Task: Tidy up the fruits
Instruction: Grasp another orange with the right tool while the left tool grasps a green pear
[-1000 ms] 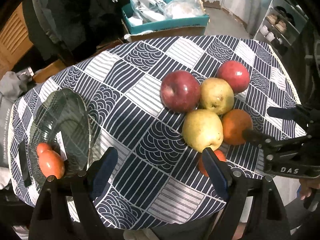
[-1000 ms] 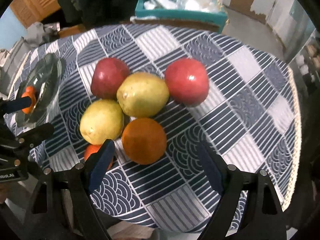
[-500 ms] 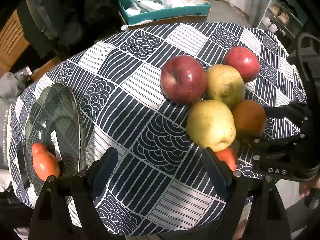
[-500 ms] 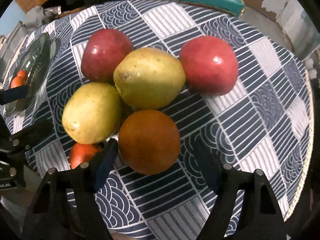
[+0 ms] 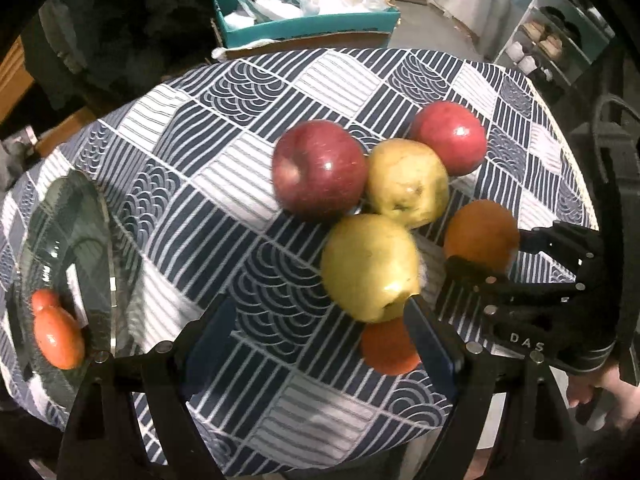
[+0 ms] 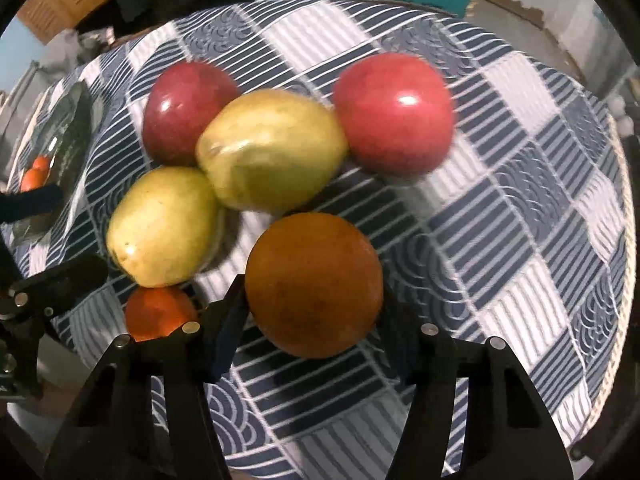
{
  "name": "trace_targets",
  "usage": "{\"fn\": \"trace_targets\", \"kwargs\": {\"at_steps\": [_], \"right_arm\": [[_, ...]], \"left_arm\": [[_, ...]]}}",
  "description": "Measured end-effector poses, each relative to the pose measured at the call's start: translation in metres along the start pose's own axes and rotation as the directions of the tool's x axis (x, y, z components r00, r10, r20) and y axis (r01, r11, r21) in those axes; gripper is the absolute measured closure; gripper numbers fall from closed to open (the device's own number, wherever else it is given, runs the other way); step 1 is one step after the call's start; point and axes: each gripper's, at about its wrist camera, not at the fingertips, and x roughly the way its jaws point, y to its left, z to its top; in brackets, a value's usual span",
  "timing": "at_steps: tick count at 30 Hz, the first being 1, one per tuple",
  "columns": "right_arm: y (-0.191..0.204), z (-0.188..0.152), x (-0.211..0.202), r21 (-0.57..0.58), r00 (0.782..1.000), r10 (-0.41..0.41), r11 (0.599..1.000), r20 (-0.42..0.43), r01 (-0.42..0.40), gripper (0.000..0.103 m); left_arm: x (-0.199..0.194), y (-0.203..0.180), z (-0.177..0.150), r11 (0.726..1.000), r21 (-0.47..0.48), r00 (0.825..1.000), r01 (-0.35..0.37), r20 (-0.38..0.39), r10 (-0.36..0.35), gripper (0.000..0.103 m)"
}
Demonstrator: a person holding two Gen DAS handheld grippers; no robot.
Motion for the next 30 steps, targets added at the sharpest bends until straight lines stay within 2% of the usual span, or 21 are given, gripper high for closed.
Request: {"fn": "trace_targets", "kwargs": {"at_steps": [10,16,18,23,30], "right_arm": [[-0.037,0.002,-0.016,0.073,0.996,-0.071,0.995,0.048,0.067,0.042],[-0.047,0.000,-0.018,0.090,0.997,-0.068,0.994,0.048,0.063,0.042],[-0.046,-0.001,-0.016,0.092,0.997,-0.068,0.994,0.044,0.063,0.042],[-0.049,-0.003,-0.014,0.094,0.997,-0.066,0.994,0.038,0.062,0.042],[-0.044,-0.001,-0.012,0.081,0.997,-0.067,0.995,0.046,0.063,0.042]], "left_arm": [[0.025,-0.020,0.016,0.999,-0.026,0.998,0.040,-0.042,-0.041,0.016],[0.046,-0.029,0.023,1.000,0.006,0.997,0.001,-0.077,0.000,0.016],[0.051,-0.028,0.024,1.000,-0.001,0.996,0.000,-0.087,0.000,0.018],[0.058,-0.027,0.024,0.999,-0.012,0.994,0.031,-0.105,-0.032,0.036],[0.053,-0.025,0.021,1.000,-0.010,0.997,0.020,-0.077,-0.021,0.036]]}}
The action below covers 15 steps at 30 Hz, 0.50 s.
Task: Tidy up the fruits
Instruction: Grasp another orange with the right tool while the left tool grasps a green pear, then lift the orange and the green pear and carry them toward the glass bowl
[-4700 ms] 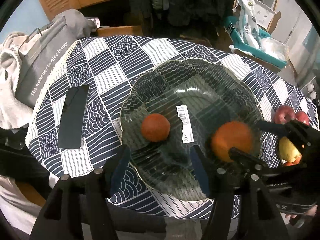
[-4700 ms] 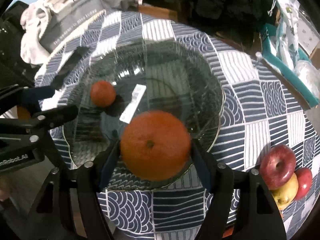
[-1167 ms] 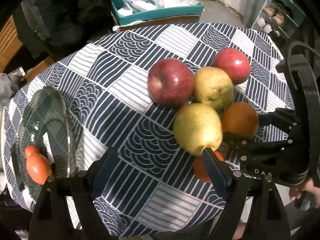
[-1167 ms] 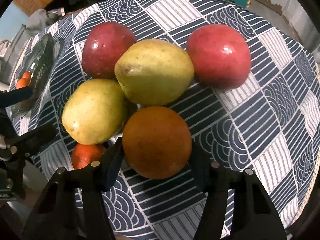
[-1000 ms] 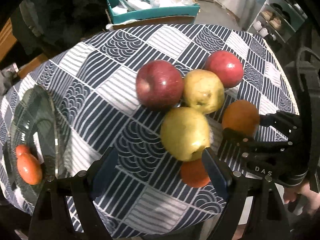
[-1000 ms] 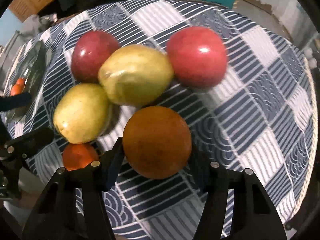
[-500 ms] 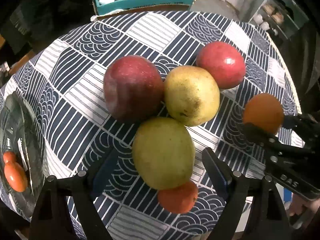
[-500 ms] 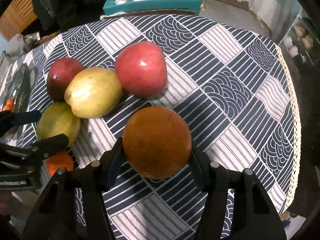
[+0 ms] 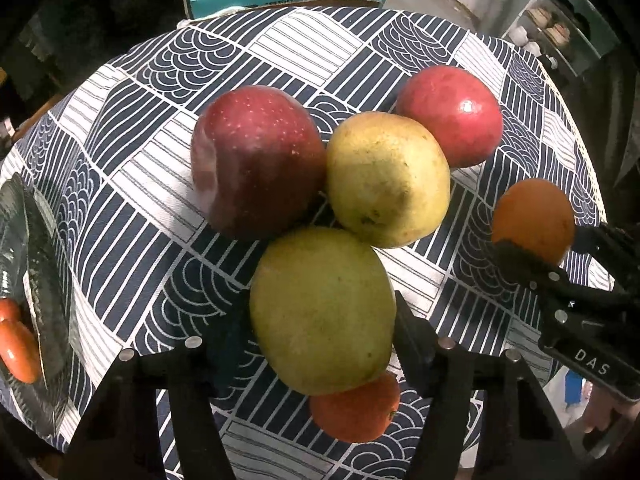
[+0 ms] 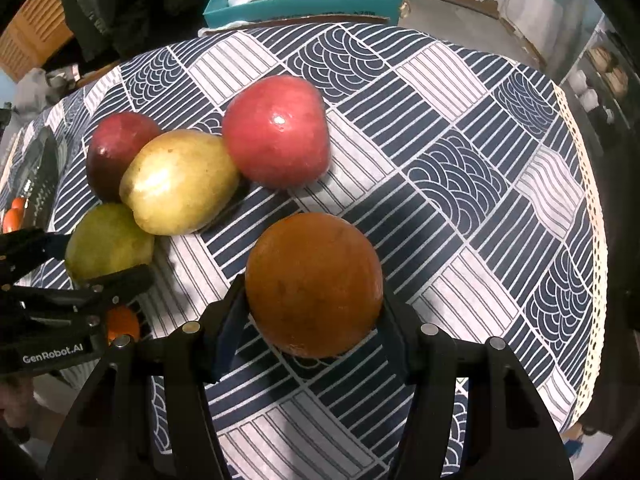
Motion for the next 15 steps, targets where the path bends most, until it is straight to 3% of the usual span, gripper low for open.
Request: {"fn": "trace_targets", "kwargs": {"at_steps": [15], "right_arm": [[0.012,0.009,-0.021,-0.012,0.998,-0.003,1.000,0.068,0.004,0.043]], "left_arm": [[-0.044,0.011,-0.016,1.000,0.001,0.997,-0.027,0.073,0.027,0.036]]}}
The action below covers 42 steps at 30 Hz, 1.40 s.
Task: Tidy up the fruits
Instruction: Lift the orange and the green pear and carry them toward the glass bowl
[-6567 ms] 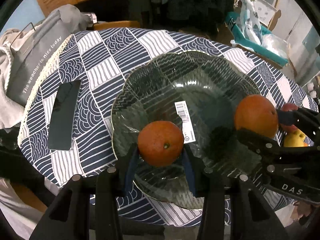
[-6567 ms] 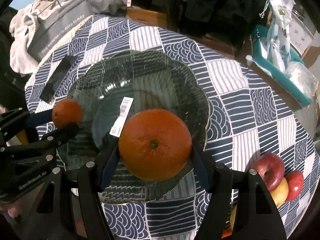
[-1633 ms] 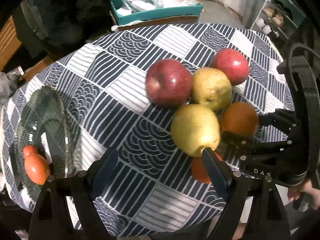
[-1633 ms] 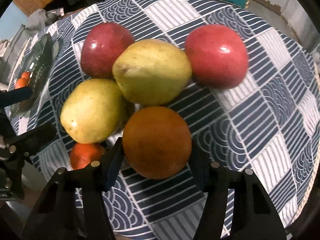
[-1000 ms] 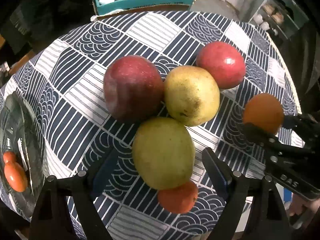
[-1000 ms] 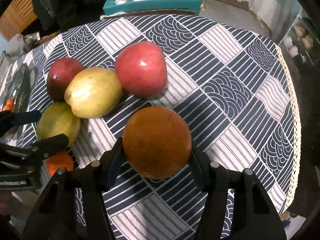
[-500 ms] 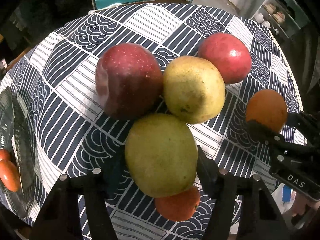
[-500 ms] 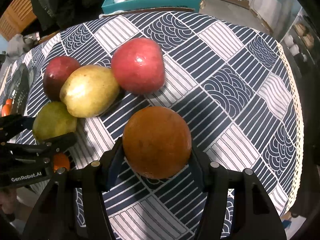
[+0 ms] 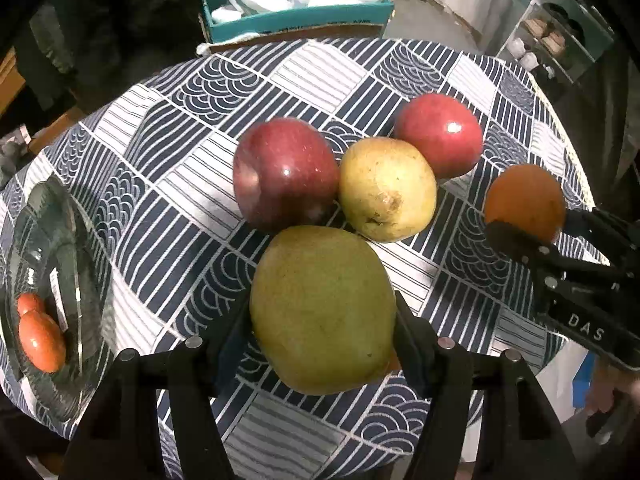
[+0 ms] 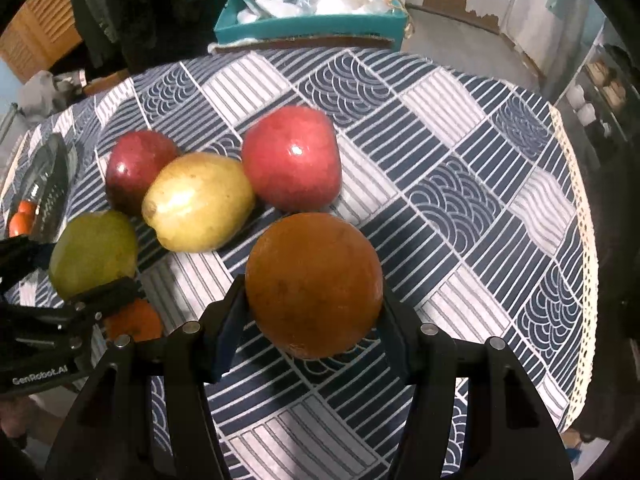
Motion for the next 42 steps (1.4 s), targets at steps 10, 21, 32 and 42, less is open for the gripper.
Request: {"fn": "trace_targets", "kwargs": {"at_steps": [10,21,32,42], "right_arm": [[0.014,0.007,-0.038,-0.028,0.996,0.013,1.000,0.093,-0.011,0.043],[0.039,0.017,-0.084,-0.073,0.978,0.043,0.997,0.202,-0.028,0.043],[0.066,0.025,-0.118,-0.124,0.957,0.081,0.991,0.280,-0.047,0.043],[0.093,0.032,-0.141,-0.174,0.936,0.133,0.982,0.327,-0.079,0.043]], "left_arm": [[-0.039,0.006,-0.007,1.000,-0.018,0.996,-0.006,0.087,0.007,0.036],[-0.078,0.022,-0.009,0.999,-0.045,0.985,-0.012,0.173,0.020,0.036],[-0.121,0.037,-0.017,0.998,-0.056,0.963,-0.025,0.266,0.039,0.036],[-0.144,0.060,-0.024,0.995,-0.097,0.948,-0.025,0.313,0.054,0.036]]}}
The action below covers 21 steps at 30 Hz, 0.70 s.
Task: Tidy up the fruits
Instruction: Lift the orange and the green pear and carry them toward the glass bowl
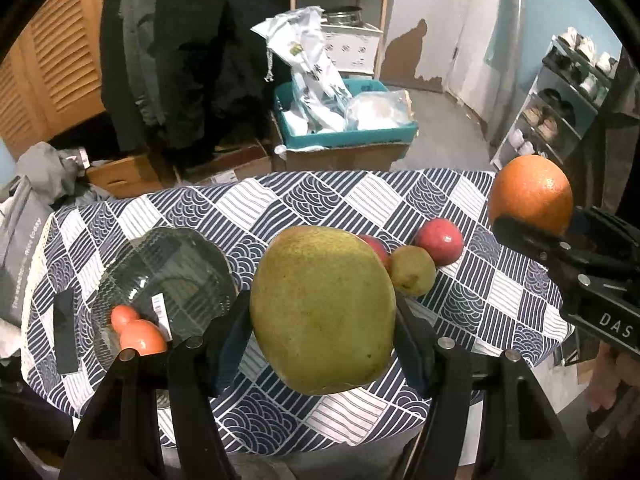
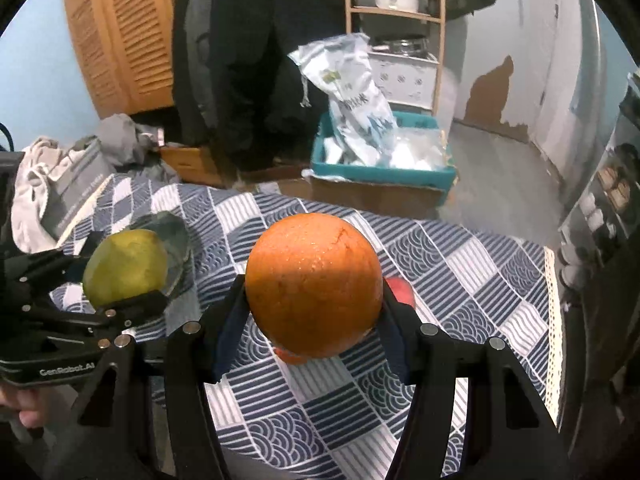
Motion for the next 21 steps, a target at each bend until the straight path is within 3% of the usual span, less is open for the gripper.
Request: {"fn": "trace_targets", "kwargs": {"at_steps": [21], "right_arm": [[0.064,0.029,0.022,-0.062,0.995,0.098,0.993,-0.006,-0.099,0.043]], "left_arm": [[-0.014,0.062,-0.004,0.993,-0.103,0.997,-0.062,0.031,0.066,0.036]]}}
